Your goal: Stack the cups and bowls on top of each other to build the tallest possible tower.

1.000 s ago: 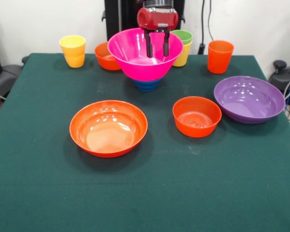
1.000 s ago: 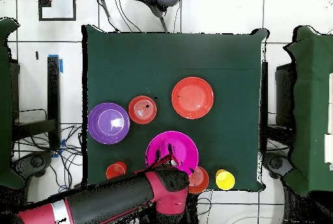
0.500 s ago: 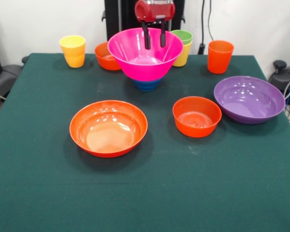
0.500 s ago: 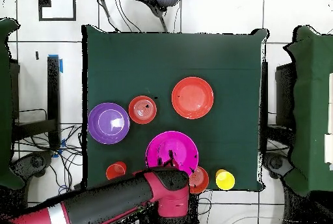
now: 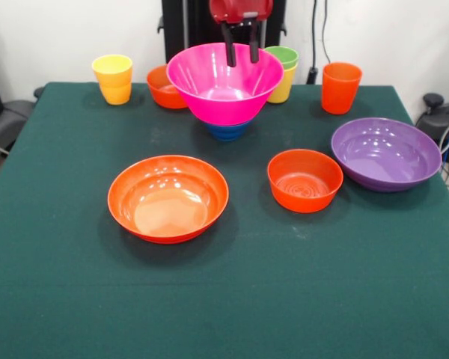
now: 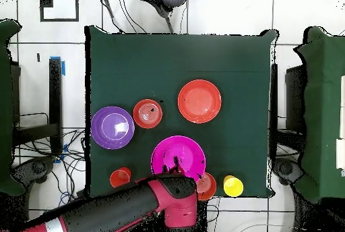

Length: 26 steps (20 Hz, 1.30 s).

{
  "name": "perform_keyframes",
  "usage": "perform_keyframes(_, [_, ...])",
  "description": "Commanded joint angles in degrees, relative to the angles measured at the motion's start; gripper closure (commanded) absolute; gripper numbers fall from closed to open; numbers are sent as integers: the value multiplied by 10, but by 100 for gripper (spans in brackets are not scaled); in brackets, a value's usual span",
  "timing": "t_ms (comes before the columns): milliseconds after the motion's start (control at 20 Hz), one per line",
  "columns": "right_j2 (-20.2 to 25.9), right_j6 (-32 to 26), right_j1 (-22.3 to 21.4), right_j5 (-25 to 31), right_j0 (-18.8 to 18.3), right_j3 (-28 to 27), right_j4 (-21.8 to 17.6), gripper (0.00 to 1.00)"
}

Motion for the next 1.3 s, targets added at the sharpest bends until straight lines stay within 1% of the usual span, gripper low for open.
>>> perform_keyframes(50, [63, 5, -29, 35, -29, -72, -53, 0])
perform_keyframes(100, [64, 6, -35, 30, -34, -71, -60, 0])
perform_keyframes(350, [63, 24, -68, -6, -73, -84, -130, 0])
perform_keyframes(500, [67, 36, -84, -9, -88, -93, -160, 0])
perform_keyframes(750, [80, 25, -107, -12, -116, -98, -196, 0])
perform_keyframes(950, [86, 27, -124, -12, -133, -108, -221, 0])
perform_keyframes(1200, [95, 17, -132, 9, -147, -113, -229, 0])
perform_keyframes(1300, [95, 26, -132, 16, -147, -120, -235, 0])
